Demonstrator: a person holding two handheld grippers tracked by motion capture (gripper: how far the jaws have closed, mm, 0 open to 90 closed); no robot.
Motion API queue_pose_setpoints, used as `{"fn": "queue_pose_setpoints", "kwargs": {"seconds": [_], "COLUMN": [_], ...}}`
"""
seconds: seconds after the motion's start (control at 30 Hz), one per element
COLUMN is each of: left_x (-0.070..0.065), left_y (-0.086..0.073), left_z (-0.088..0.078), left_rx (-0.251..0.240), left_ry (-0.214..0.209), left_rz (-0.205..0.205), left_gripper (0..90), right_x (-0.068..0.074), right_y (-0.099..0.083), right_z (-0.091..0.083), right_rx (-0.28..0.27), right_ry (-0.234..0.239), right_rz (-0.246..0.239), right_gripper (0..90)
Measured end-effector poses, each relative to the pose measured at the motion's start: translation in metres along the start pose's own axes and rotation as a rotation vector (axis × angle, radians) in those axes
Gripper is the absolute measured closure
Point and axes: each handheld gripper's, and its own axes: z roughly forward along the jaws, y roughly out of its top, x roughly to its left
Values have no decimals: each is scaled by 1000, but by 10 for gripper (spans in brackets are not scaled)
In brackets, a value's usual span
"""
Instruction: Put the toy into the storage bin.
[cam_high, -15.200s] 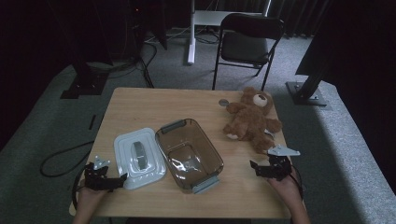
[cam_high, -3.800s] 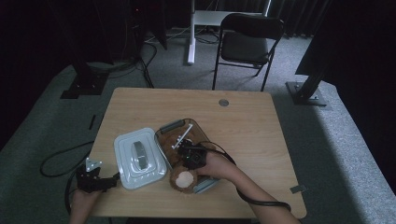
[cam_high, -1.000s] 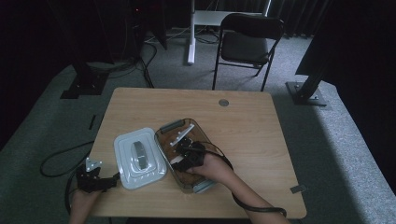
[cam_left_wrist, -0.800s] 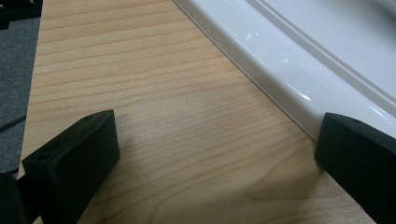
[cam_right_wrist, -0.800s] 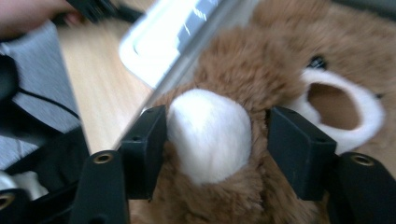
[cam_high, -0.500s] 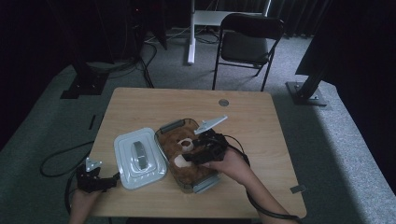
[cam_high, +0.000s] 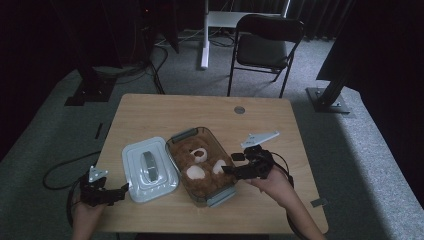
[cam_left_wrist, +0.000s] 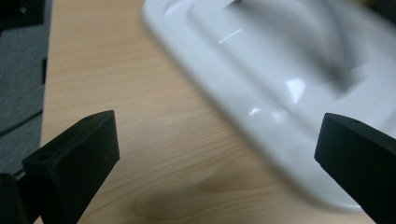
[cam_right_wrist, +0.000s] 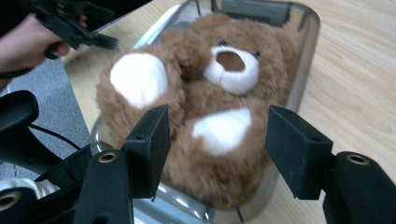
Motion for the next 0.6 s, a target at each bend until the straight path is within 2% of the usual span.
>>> {"fn": "queue_pose_setpoints", "kwargs": {"seconds": [0.07,0.13,0.17,0.27,0.43,0.47,0.53,0.6], "left_x": [-11,-23,-27,-42,-71,-76,-87,-98], "left_y": [8,16,20,32,52,56,62,69], "left_z": [-9,-17,-21,-35,-57,-61,-67,-72], "left_rx": [-25,-51,-58,-90,-145,-165,-190,-197], "left_ry": [-16,-2,-17,-84,-227,-260,-324,-354], "left_rz": [11,4,6,36,95,102,111,139], "left_gripper": [6,6,6,7,8,85,85,110], "right_x": [-3,-5,-7,-12,-15,-15,-15,-14], "right_y": [-6,-9,-11,-15,-17,-17,-17,-16], "right_z": [-2,-3,-4,-10,-14,-15,-15,-13], "right_rx": [10,6,0,-18,-19,-20,-23,-15], "right_ry": [-3,-5,-5,-10,-17,-18,-16,-20], "right_rz": [7,18,26,48,56,58,59,53], "right_gripper": [410,410,409,409,409,409,409,409]}}
